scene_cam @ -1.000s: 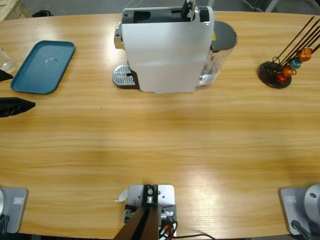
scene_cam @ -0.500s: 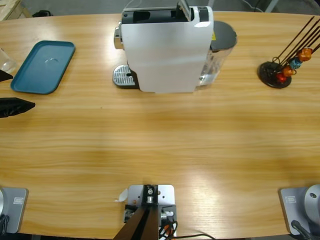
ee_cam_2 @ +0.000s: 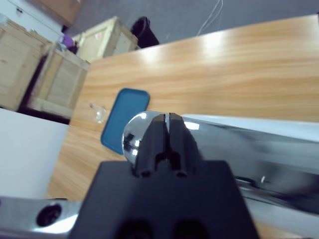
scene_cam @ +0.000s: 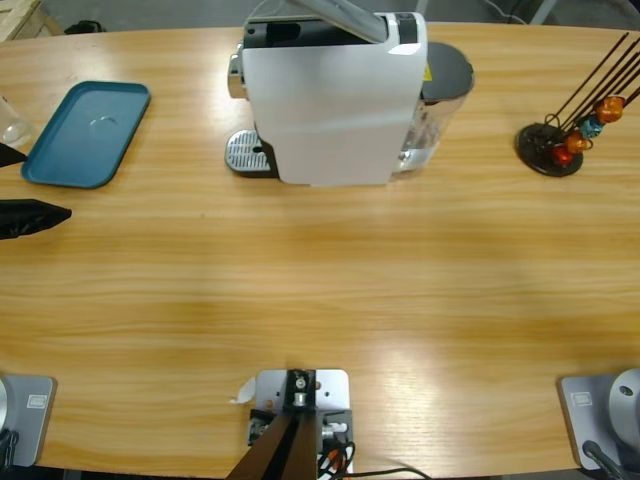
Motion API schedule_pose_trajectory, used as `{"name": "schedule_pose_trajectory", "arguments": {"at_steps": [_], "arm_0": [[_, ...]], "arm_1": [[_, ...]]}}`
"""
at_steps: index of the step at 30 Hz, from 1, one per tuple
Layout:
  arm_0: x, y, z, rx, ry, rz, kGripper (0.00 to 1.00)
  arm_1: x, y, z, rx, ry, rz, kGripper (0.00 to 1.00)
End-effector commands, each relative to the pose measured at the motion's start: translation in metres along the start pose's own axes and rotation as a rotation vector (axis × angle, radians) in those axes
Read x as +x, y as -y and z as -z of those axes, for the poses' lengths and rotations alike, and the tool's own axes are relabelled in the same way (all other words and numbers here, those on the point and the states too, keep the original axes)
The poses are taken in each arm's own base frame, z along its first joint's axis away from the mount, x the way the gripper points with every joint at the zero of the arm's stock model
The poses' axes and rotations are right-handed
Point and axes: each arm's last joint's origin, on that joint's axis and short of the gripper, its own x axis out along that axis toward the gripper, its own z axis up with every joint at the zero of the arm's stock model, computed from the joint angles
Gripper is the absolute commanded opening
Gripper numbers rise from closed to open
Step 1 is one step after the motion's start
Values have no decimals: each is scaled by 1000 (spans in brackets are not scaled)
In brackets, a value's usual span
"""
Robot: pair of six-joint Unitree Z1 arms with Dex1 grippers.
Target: Pour coffee
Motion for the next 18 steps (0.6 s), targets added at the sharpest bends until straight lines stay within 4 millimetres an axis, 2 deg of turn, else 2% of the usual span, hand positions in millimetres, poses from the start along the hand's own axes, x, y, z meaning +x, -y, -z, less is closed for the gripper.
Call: {"name": "schedule_pose_trajectory", "arguments": {"at_steps": [1,10,15,18], "arm_0": [[8,2,8,5,-40,17,991],[8,2,9,5,-39,17,991],[3,2,10,6,-22,16,991],[-1,2,12,7,-10,14,991]], "arm_1": [[75,17,77,-91,-236,109,0],[92,35,103,-106,-346,205,0],[103,53,122,-204,-378,339,0],[109,54,134,-282,-382,380,0]]}}
